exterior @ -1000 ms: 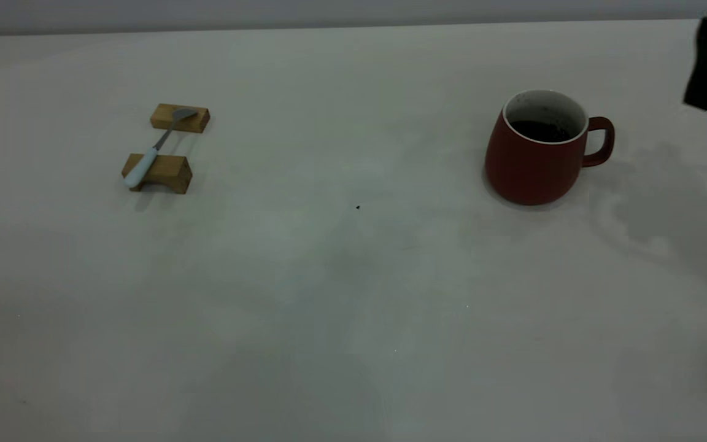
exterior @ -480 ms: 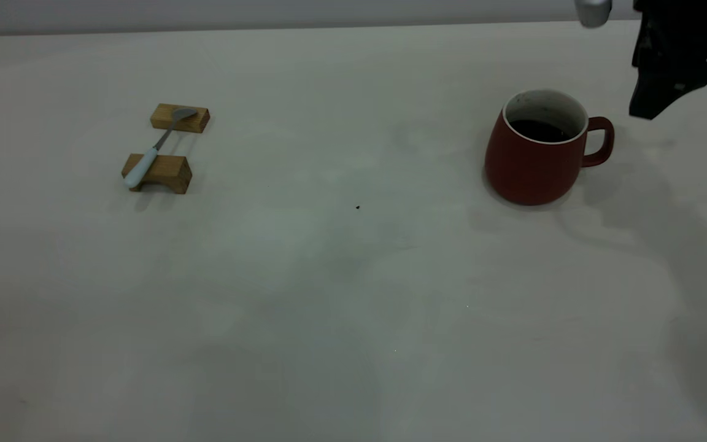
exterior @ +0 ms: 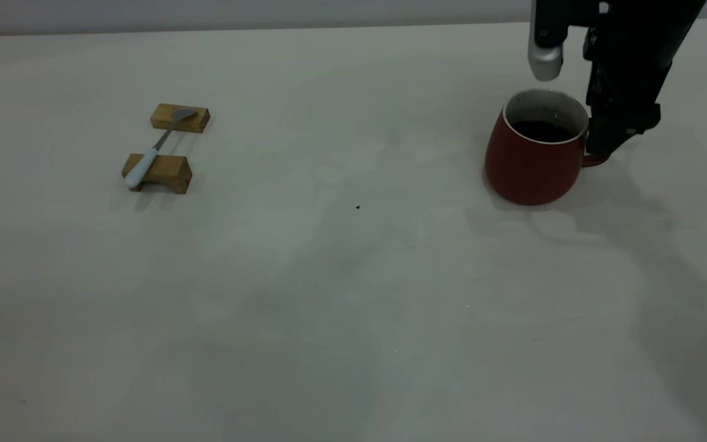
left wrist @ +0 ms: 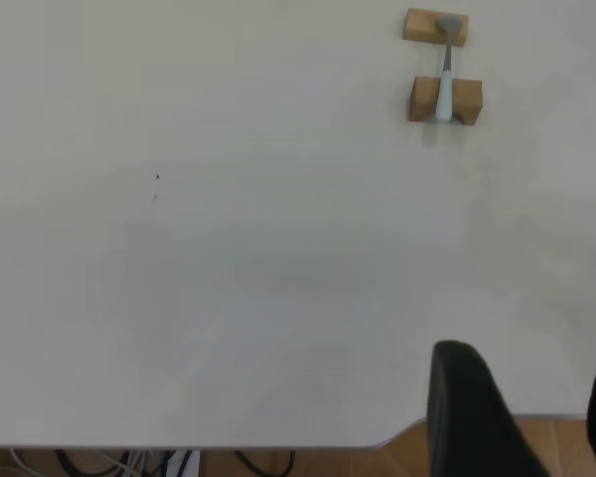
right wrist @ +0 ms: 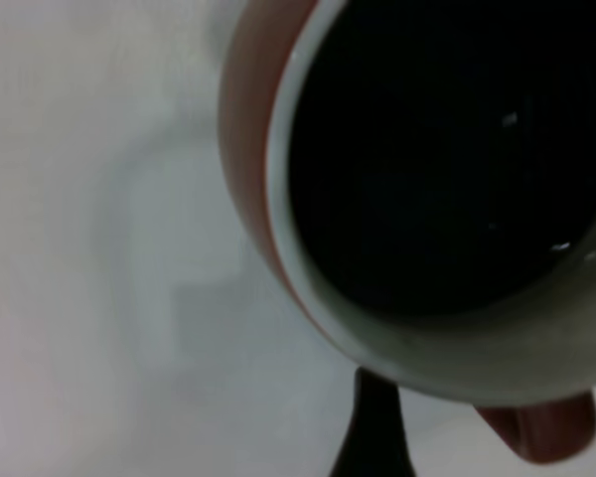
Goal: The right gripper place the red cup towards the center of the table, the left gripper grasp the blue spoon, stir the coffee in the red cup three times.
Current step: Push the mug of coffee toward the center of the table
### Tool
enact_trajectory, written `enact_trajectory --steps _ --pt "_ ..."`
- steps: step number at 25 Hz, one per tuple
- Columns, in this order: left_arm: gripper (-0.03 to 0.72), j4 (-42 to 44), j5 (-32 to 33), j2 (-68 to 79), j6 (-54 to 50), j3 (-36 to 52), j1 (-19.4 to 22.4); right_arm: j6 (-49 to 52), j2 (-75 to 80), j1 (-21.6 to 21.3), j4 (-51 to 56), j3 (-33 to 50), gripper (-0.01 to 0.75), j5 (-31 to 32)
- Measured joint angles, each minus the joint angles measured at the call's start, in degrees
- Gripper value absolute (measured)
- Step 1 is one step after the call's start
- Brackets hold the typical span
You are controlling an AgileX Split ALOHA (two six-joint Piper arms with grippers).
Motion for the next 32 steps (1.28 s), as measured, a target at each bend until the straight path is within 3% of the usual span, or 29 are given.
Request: enact_trajectory --steps 4,13,18,32 --pt "0.370 0.00 0.00 0.00 0.00 0.00 0.00 0.00 1.11 0.23 0.11 -0.33 0.598 -0.39" --pt "0.370 0.00 0.00 0.00 -0.05 0.00 0.00 0.00 1.59 0.71 1.90 -0.33 0.190 -0.18" --pt "0.370 0.00 0.00 0.00 -0.05 0.00 0.00 0.20 1.59 2.62 2.69 -0.33 0.184 -0.97" --pt "0.370 0.00 0.00 0.00 -0.05 0.00 0.00 10.65 2.20 15.64 3.43 -4.48 0.184 -0.79"
